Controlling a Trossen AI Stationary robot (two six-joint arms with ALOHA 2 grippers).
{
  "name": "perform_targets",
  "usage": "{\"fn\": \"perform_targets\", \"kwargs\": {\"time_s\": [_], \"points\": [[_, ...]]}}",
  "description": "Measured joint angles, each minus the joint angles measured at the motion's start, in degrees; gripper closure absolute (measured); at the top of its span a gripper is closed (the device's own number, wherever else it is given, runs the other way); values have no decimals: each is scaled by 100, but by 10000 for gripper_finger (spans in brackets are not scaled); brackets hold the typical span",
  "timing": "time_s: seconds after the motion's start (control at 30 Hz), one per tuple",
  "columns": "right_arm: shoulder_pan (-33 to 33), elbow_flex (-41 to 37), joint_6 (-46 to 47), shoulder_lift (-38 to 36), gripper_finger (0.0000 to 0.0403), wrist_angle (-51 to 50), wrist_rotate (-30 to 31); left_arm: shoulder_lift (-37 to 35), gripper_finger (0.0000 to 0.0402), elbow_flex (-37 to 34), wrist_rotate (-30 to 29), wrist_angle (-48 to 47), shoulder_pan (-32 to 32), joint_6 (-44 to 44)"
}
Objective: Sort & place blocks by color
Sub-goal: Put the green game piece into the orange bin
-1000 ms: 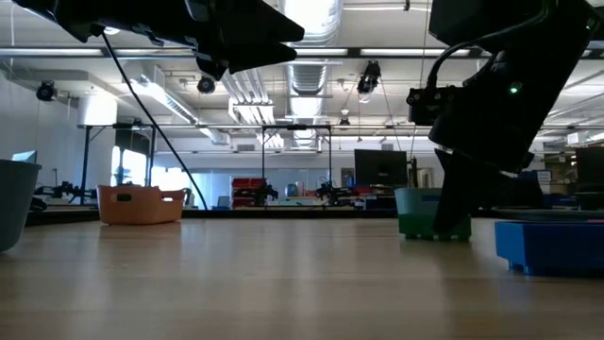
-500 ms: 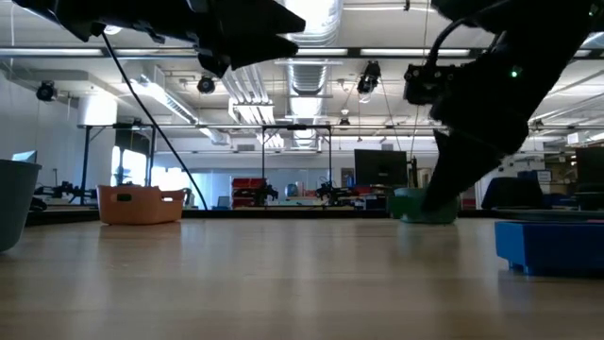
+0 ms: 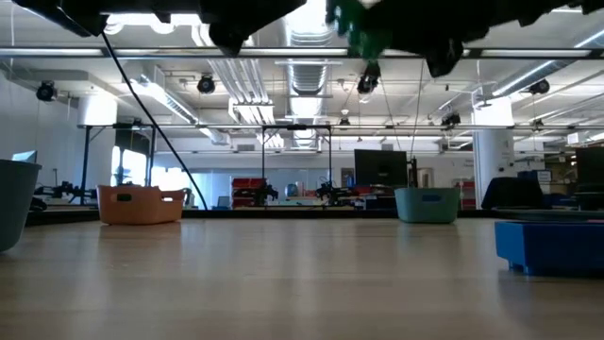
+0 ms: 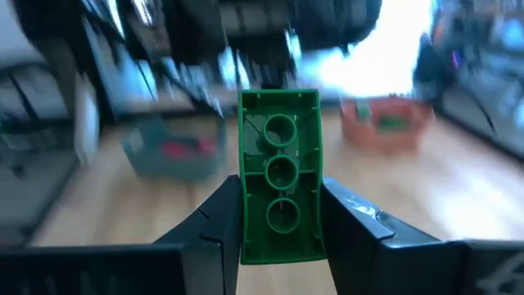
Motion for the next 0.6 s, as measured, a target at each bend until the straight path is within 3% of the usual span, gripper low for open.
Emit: {"fn": "perform_targets", "kwargs": {"time_s": [0.1,0.2,0.6], "points": [[-69,-292,-613,17,288,1412,-281,0,166,0,0,98,2,22],[-205,-374,-909,114,288,2177,-626,137,166,13,14,549,49,39],[-396,-307,-1050,223,288,2387,-974,1062,166,25,238,2398,121,35]]}}
